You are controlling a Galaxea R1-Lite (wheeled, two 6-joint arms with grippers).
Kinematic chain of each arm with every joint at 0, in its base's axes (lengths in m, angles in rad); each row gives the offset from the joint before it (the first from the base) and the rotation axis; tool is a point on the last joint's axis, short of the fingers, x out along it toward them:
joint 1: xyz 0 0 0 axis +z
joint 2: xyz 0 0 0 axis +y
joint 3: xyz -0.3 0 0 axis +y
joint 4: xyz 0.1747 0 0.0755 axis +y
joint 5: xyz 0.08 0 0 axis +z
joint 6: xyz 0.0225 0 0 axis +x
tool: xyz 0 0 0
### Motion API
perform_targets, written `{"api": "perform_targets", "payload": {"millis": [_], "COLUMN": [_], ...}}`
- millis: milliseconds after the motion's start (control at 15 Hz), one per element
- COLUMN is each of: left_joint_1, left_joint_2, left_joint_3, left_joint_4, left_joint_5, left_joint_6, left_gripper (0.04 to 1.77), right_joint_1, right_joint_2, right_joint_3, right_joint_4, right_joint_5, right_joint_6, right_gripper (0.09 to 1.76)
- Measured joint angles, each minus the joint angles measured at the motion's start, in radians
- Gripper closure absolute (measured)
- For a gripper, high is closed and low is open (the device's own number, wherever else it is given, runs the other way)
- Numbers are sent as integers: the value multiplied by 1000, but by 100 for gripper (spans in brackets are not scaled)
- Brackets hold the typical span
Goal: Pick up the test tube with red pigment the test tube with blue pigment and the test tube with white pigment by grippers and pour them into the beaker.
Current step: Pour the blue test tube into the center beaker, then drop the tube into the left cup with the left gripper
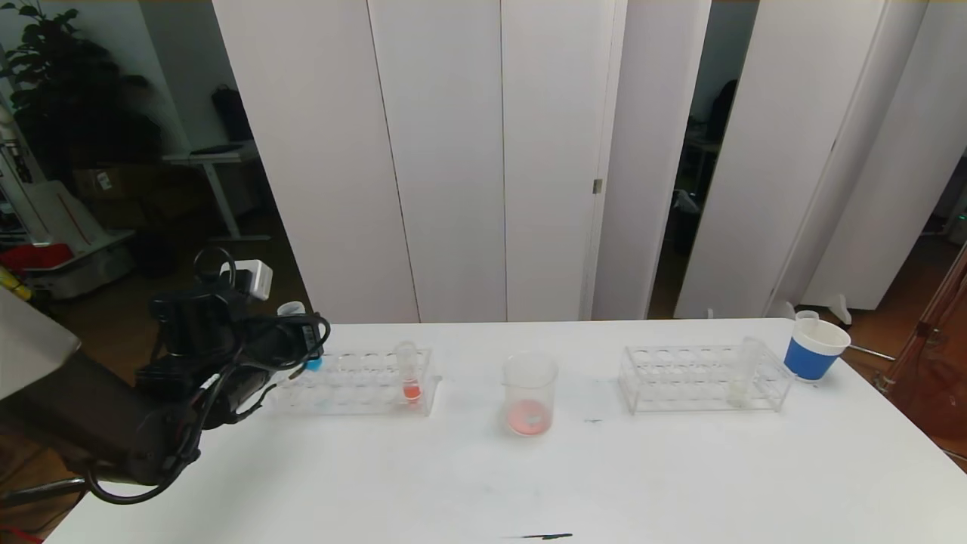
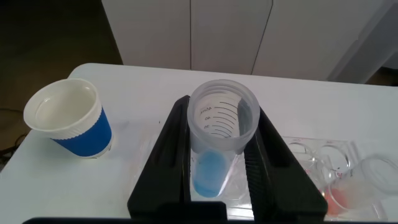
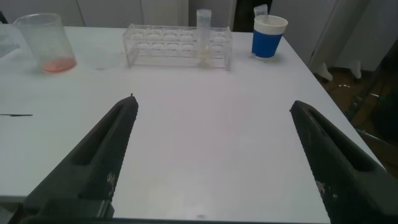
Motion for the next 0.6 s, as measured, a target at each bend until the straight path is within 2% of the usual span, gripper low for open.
{"api": "perform_targets", "payload": {"millis": [200,267,467,600], "left_joint_1": [-1,-2,-5,-17], "left_joint_2": [-95,-124,-190,-216], "left_joint_3": [-45,-73,-160,-199], "left_joint_4": [151,205,311,330], "left_joint_5": [-24,-50,-174,-256], "left_joint_6": [6,7,7,8], "left_gripper": [123,123,123,123], "right_joint_1": [0,0,0,0], "right_joint_2": [0,0,0,0], "right_joint_3": [0,0,0,0], "right_joint_4": [0,0,0,0], "right_joint_5": [0,0,0,0], "right_joint_6": [0,0,0,0], "right_gripper": [10,10,10,10]}}
